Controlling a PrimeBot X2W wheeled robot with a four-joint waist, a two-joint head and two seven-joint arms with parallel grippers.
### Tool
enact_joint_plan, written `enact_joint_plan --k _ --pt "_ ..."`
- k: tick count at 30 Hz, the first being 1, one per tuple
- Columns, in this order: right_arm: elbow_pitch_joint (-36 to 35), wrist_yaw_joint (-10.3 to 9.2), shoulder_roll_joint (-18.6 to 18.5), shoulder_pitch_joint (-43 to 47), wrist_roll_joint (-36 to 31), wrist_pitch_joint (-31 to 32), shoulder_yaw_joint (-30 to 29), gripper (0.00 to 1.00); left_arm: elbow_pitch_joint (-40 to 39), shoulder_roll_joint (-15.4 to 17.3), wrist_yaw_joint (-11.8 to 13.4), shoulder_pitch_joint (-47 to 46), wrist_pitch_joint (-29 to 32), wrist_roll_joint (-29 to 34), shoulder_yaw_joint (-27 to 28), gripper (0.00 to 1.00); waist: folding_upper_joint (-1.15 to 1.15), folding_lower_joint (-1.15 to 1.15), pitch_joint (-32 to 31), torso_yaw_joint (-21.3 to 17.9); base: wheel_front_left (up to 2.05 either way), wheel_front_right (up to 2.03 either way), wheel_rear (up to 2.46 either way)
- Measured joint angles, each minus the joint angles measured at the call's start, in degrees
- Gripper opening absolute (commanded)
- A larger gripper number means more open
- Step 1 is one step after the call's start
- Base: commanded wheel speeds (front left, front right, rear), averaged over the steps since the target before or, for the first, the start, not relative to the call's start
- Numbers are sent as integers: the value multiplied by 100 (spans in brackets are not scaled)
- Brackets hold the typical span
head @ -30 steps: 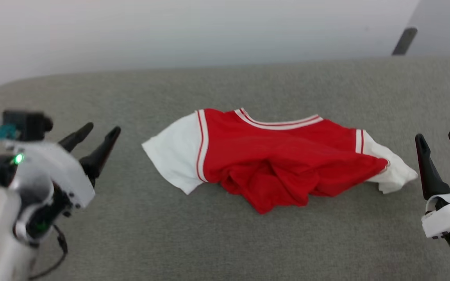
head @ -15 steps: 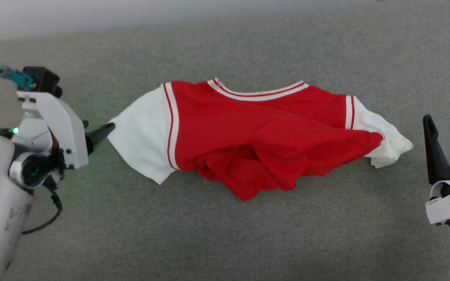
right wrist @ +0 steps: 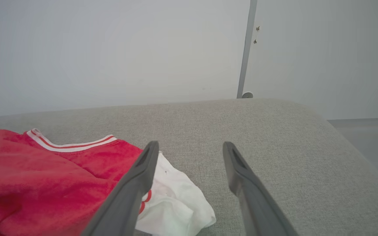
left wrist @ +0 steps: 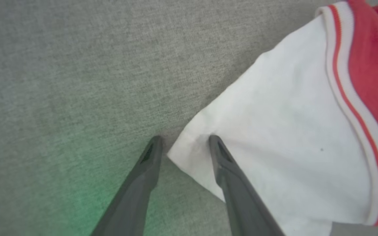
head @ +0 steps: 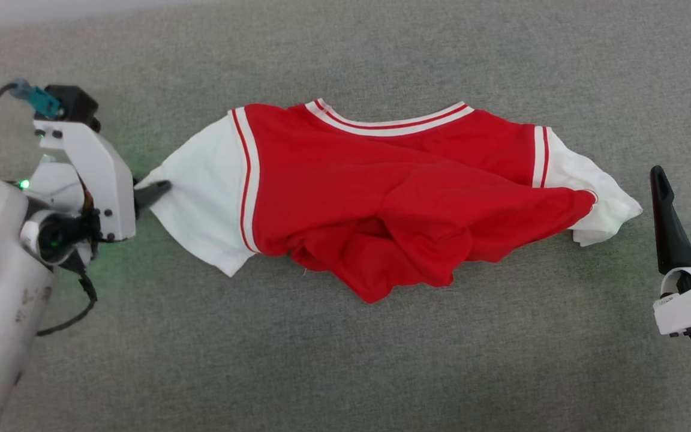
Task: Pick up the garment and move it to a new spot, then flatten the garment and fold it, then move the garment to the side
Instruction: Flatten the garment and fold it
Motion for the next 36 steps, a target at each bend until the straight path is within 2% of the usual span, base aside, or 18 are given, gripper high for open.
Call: enact_joint_plan --k 4,10,16,21,31,32,33,34,36 --pt "32 0 -42 -89 145 426 5 100 63 -57 4 -78 133 -78 -116 0 0 0 10 38 0 0 0" --pt "366 0 -331 -557 456 1737 104 100 79 -129 9 -210 109 -142 -252 0 0 0 52 148 0 0 0" --pt "1134 0 -661 -1274 825 2997 113 100 63 -224 9 -320 -40 -272 -404 0 0 0 126 305 0 0 0" --pt "1780 -1 -812 -1644 875 3871 42 100 58 -311 10 -410 -147 -353 -550 0 0 0 179 449 0 0 0" --pt "2157 -2 -700 -1922 871 5192 -257 100 76 -375 9 -519 -341 -550 -786 0 0 0 255 621 0 0 0" --pt "2158 -2 -711 -1936 876 5345 -236 95 91 -381 9 -535 -345 -566 -814 0 0 0 254 630 0 0 0" --pt "2147 -2 -748 -1946 882 5482 -192 6 101 -385 9 -548 -348 -588 -842 0 0 0 254 639 0 0 0" --pt "2131 -4 -782 -1945 914 5672 -123 0 113 -388 9 -552 -366 -599 -865 0 0 0 251 645 0 0 0" --pt "2094 -4 -842 -1942 973 5924 -68 0 143 -391 9 -566 -383 -639 -911 0 0 0 240 649 0 0 0"
